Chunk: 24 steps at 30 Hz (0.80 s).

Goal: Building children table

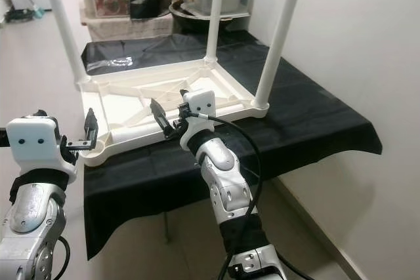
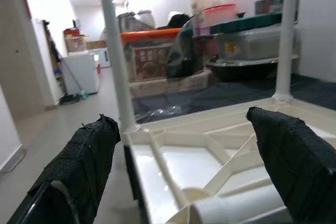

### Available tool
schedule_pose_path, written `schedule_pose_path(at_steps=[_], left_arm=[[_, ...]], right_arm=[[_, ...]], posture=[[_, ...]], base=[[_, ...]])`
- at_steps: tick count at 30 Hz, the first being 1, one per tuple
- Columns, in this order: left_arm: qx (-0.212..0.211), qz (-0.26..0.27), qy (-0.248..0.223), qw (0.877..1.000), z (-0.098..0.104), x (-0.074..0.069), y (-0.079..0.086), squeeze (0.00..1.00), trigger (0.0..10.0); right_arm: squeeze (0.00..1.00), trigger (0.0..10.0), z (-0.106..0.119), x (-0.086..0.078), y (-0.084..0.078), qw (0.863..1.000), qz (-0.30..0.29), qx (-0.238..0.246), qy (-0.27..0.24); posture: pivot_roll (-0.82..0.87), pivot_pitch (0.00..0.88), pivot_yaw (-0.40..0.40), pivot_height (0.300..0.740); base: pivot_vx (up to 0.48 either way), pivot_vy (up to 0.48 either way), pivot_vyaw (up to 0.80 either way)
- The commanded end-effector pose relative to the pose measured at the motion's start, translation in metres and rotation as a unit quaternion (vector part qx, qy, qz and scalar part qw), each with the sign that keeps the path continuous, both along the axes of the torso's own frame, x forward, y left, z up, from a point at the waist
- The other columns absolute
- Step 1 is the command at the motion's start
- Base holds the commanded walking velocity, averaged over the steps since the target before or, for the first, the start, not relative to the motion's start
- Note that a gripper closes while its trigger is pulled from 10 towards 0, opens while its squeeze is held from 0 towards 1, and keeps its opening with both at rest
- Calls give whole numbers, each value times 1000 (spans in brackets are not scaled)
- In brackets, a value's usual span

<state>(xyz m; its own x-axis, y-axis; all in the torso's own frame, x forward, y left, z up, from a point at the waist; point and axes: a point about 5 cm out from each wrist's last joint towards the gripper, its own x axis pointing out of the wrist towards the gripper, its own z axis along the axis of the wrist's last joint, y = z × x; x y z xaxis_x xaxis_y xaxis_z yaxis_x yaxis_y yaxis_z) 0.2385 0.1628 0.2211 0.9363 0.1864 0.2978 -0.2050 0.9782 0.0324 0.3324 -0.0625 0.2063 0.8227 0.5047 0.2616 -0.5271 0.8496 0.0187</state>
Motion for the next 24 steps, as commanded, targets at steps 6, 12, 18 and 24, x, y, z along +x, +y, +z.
schedule_pose_path(at_steps=[6,12,18,24], left_arm=[[2,3,10,1000,-5,2,-1,0,10000],[-7,13,6,1000,-5,2,1,0,10000],[-10,23,9,1000,-7,3,4,0,10000],[-10,25,11,1000,-8,4,6,0,10000]], right_arm=[[0,10000,1,0,1,1000,5,-1,-9],[0,10000,0,1,0,1000,6,-1,-10],[0,10000,-1,0,-1,1000,5,-2,-8],[0,10000,-1,0,0,1000,7,-2,-11]], posture=[[27,0,-40,740],[29,0,-44,740],[29,0,-38,740],[26,0,-39,740]], base=[[356,0,0],[293,0,0],[0,0,0],[0,0,0]])
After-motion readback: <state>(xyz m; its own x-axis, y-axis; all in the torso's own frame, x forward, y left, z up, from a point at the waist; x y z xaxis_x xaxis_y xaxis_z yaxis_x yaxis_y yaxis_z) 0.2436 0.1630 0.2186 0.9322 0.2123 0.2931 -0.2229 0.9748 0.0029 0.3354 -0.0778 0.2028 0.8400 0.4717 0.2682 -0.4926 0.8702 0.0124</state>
